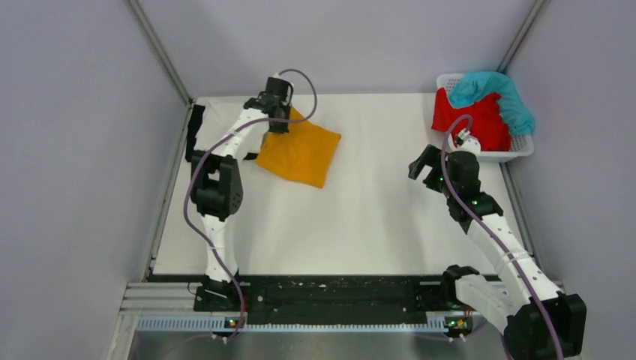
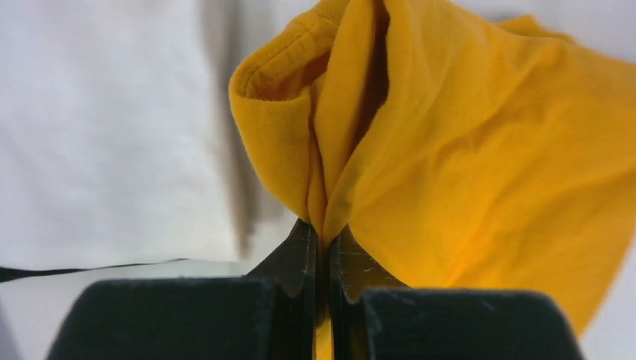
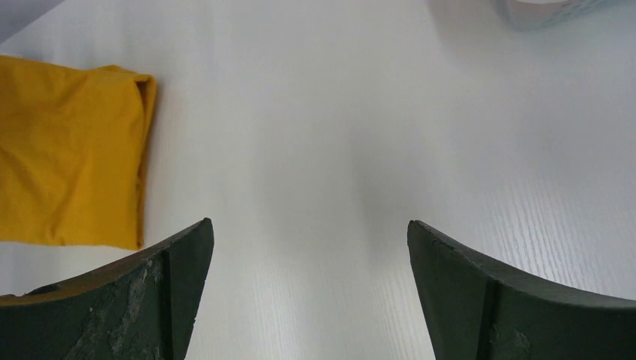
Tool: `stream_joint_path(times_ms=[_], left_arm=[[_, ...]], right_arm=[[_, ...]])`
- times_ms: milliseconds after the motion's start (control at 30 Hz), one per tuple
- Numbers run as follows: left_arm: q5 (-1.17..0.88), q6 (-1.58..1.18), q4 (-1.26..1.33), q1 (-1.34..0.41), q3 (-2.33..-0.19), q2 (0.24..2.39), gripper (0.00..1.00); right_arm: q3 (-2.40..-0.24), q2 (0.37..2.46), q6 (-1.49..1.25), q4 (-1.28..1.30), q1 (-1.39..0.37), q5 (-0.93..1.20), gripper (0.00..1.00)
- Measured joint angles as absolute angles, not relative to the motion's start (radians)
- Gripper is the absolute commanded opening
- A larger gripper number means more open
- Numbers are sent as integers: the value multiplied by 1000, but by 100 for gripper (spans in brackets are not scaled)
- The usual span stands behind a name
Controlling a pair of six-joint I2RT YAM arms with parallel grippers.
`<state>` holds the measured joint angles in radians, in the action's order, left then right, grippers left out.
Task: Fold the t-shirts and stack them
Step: Put the neatly folded tshirt into the corner of the board with the left arm
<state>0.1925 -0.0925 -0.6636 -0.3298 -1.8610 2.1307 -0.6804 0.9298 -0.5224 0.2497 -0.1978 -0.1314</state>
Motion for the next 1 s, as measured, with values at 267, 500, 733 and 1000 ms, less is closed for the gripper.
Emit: stream_joint_path(times_ms=[267,500,733,1000], left_arm=[[191,117,-647,-184,-1976,2079,0],[146,206,-683,-133,-2058,2081,0],[77,223,-721,-122,-2061,2067,0],[28,223,-740,-123,-2081,1972,0]], right_arm=[[-680,931,-516,251,-198,-162,99],[-681,947,-516,252,-198,-186,99],[-681,958,-516,252,-198,-195,99],[-680,958,-516,253,-198,-203,99]])
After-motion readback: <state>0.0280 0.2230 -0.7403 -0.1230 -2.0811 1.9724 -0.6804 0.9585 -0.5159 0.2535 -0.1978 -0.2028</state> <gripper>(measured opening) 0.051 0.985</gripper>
